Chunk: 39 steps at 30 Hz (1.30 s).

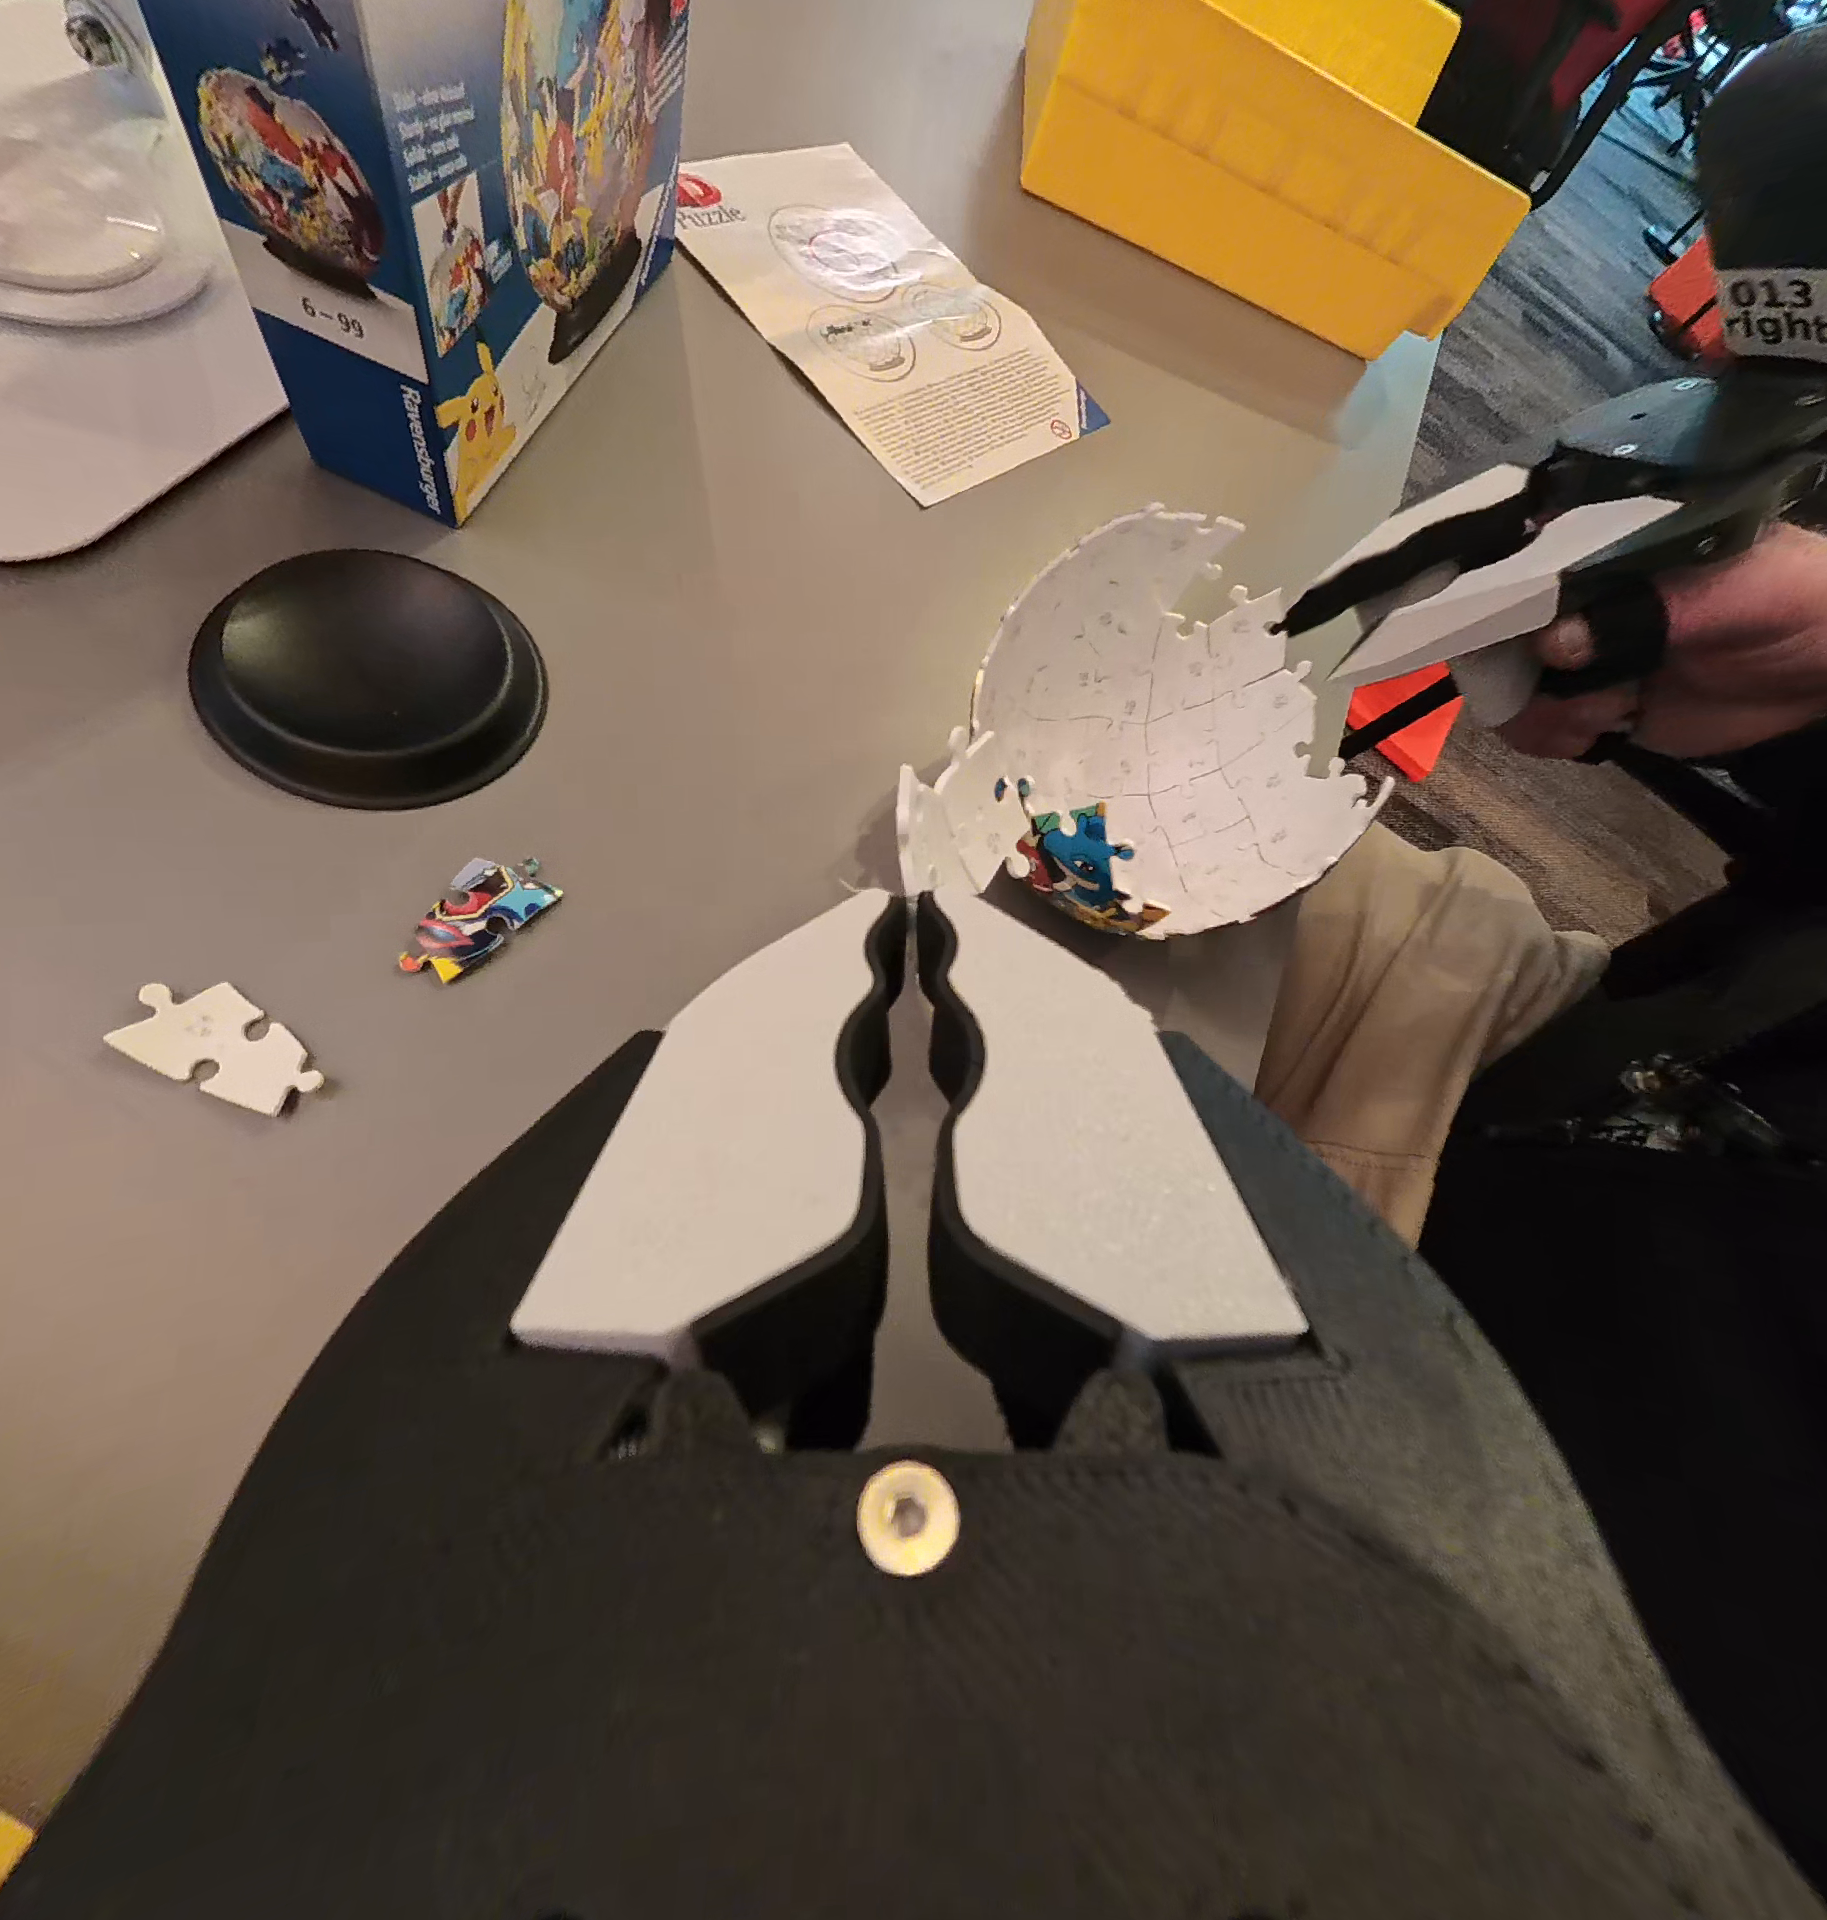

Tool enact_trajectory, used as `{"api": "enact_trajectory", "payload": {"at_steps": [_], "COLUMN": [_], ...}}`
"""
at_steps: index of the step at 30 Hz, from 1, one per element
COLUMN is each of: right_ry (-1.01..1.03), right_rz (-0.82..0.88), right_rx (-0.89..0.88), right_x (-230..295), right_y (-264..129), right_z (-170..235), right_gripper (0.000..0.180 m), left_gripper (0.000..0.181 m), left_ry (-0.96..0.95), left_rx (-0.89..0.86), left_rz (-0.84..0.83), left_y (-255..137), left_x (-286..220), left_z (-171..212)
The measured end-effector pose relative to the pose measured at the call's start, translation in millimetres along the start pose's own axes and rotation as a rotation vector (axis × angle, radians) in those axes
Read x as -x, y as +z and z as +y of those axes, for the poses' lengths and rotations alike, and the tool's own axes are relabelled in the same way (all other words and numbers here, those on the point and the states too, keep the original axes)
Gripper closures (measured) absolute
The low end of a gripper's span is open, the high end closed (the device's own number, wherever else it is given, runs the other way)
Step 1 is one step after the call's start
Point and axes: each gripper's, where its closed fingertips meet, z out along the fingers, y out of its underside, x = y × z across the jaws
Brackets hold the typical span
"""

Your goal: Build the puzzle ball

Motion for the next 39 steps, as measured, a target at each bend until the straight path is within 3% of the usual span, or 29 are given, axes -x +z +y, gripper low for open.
{"api": "enact_trajectory", "payload": {"at_steps": [1,17,39], "right_ry": [0.003,-0.018,-0.081], "right_rz": [0.003,0.02,-0.041], "right_rx": [-0.001,0.033,0.036], "right_x": [-0.3,-9.6,-14.1], "right_y": [1.8,19.5,31.8], "right_z": [-0.7,-8.1,-33.1], "right_gripper": [0.141,0.154,0.143], "left_gripper": [0.179,0.179,0.179], "left_ry": [-0.003,-0.019,-0.038], "left_rx": [-0.004,-0.016,-0.047], "left_rz": [0.002,0.001,-0.059], "left_y": [-0.2,-4.5,-36.8], "left_x": [0.5,4.8,18.9], "left_z": [-0.3,0.2,-9.4]}}
